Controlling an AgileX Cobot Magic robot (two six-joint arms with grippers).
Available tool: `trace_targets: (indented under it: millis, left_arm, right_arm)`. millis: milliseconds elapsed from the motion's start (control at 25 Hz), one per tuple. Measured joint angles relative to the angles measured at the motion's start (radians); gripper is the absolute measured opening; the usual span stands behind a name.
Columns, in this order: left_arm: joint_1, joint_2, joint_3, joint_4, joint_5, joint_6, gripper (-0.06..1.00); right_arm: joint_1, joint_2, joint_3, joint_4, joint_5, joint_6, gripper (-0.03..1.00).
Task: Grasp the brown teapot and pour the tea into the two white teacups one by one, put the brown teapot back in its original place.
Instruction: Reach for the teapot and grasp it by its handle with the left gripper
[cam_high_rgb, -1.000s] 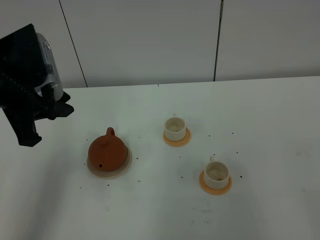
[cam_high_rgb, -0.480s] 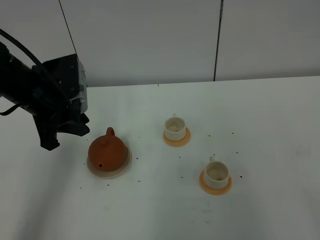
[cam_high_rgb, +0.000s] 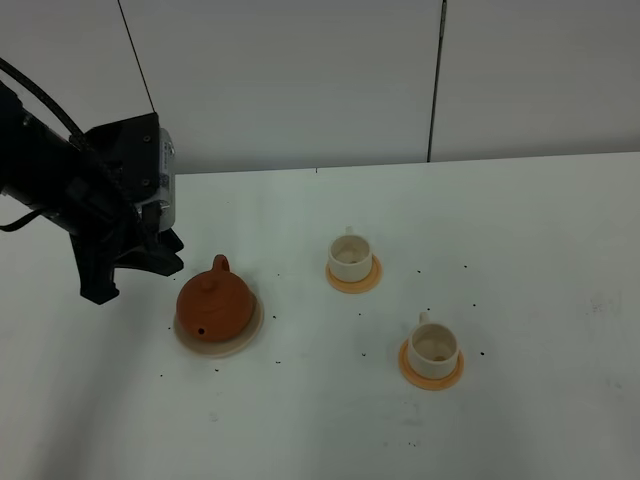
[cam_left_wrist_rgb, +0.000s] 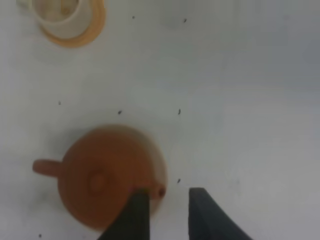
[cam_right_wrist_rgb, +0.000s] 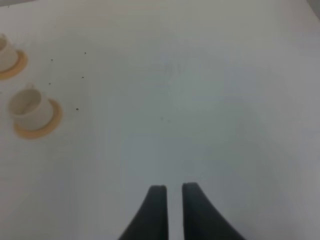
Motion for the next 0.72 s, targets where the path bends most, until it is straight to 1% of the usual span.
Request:
trace_targets:
  millis: [40,120,200,280,360,440,600,720]
  left_arm:
    - [0.000,0.000,0.000,-0.008,-0.007,0.025,0.25]
    - [0.000,0.000,0.000,-0.008,-0.036,0.120,0.24]
    - [-0.002,0.000,0.000,0.031,-0.089,0.224,0.24]
    - [-0.011,0.000,0.000,0.131,-0.132,0.326,0.24]
    - [-0.024,0.001,0.000,0.237,-0.148,0.387,0.24]
    - [-0.034,0.001,-0.002,0.341,-0.152,0.416,0.24]
    - [-0.051,0.022,-0.046,0.500,-0.145,0.425,0.24]
    - [-0.076,0.063,-0.113,0.591,-0.139,0.426,0.24]
  right_arm:
    - [0.000,0.000,0.000,0.000,0.000,0.000,0.07]
    - [0.000,0.000,0.000,0.000,0.000,0.000,0.07]
    - [0.000,0.000,0.000,0.000,0.000,0.000,0.08]
    - [0.000,0.000,0.000,0.000,0.000,0.000,0.08]
    - [0.000,0.000,0.000,0.000,0.000,0.000,0.08]
    - [0.000,0.000,0.000,0.000,0.000,0.000,0.08]
    - [0.000,0.000,0.000,0.000,0.000,0.000,0.08]
    - [0.000,0.000,0.000,0.000,0.000,0.000,0.08]
